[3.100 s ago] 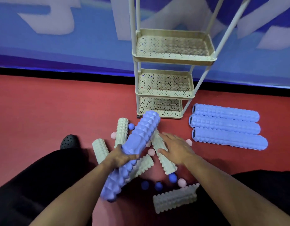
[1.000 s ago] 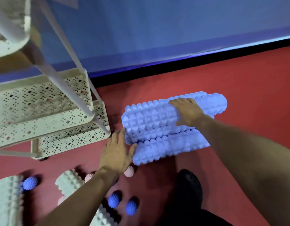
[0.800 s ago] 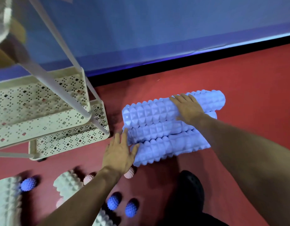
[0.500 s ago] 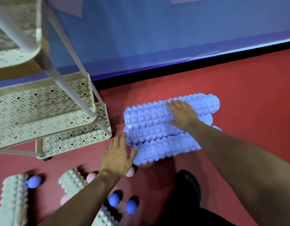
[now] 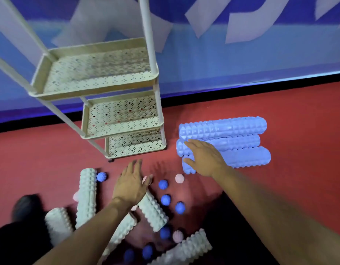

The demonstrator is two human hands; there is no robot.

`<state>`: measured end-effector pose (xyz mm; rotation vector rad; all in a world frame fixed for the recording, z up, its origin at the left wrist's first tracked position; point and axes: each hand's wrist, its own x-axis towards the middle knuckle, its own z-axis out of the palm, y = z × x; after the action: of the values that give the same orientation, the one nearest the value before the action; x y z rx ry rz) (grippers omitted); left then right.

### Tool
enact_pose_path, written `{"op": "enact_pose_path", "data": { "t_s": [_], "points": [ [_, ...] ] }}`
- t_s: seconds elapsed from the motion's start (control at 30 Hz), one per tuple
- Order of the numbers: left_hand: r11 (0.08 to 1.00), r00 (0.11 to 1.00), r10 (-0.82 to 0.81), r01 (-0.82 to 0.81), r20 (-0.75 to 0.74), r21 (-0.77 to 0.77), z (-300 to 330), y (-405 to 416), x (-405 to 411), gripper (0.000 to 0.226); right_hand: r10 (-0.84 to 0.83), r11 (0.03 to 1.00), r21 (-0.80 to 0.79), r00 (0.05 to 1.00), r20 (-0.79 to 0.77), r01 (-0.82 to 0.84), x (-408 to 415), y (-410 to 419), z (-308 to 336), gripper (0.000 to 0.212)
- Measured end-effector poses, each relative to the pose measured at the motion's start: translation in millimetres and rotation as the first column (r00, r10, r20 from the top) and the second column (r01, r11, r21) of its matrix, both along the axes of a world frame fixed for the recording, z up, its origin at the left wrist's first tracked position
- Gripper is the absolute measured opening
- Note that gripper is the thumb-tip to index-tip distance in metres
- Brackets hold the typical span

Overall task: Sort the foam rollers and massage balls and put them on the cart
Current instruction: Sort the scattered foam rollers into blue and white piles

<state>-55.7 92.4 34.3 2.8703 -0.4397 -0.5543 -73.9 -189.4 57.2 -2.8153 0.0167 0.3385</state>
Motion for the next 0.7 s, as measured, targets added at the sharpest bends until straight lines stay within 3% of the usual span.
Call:
{"op": "enact_pose_path", "data": {
  "t_s": [0.37, 0.7],
  "points": [
    [0.981, 0.981, 0.192, -0.193, -0.021, -0.009, 17, 145, -98, 0.072, 0.116, 0.992, 0.057, 0.985, -0.124, -0.110, -101, 163, 5, 0.067],
    [0.964, 0.954, 0.260, -0.266, -0.151, -0.016, -31, 199, -137, 0.072, 0.150, 0.989, 0.032, 0.963, -0.223, -0.147, -127, 221, -23, 0.067]
  ]
}}
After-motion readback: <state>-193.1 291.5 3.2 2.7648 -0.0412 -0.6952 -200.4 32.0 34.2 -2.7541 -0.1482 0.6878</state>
